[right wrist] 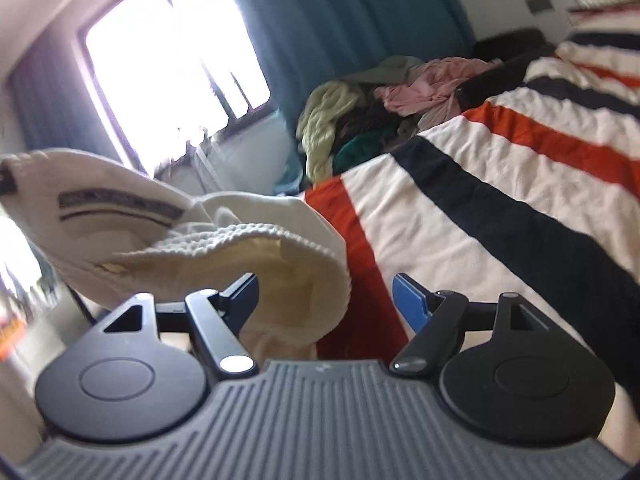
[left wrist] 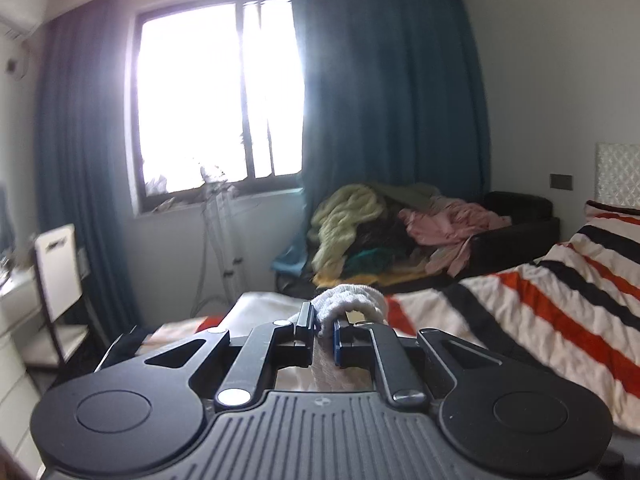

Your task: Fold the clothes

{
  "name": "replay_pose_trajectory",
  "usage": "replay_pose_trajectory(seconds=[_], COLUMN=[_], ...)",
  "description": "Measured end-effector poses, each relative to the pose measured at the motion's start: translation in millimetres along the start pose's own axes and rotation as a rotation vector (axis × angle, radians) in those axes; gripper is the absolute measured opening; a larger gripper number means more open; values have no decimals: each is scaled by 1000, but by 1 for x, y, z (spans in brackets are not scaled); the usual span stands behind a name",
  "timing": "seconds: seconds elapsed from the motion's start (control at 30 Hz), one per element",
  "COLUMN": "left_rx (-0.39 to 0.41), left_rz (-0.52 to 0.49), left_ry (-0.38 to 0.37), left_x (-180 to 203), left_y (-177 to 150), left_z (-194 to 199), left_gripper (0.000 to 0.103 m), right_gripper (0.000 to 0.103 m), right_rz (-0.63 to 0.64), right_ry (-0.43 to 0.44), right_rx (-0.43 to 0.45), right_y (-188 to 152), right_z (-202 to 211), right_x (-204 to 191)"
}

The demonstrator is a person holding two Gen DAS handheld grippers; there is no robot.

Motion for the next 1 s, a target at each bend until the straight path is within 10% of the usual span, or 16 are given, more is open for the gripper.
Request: replay_pose_trajectory(seconds=[0.1,0.57,0.8,1.0], left_rx=[-48,-188,-246,-246], left_rz=[56,170,338,252], left_ry=[36,86,111,144], left_x=[-41,-179,-227,-216], left_y=[-18,-87,-107,-114], left_z=[14,-3,-35,-50], left_gripper=[9,8,8,8], right_gripper=[73,72,71,72], right_rz=[204,296,283,288], right_ry=[-78,47,24,-5], right_rx=[6,-101,-121,-92], right_y=[-7,-32,-53,-56], right_z=[14,-2,-38,-71], right_x=[-27,-68,-84,-89])
Point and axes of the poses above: each gripper's, at about its wrist camera, not at the fingertips, and z roughly against the way its jaws point, x to its right, y to its top, the point moved 4 cm from there along -z, roughly the way its jaws point, and after that the axes turned 11 degrees about z, right-handed, at the moved point
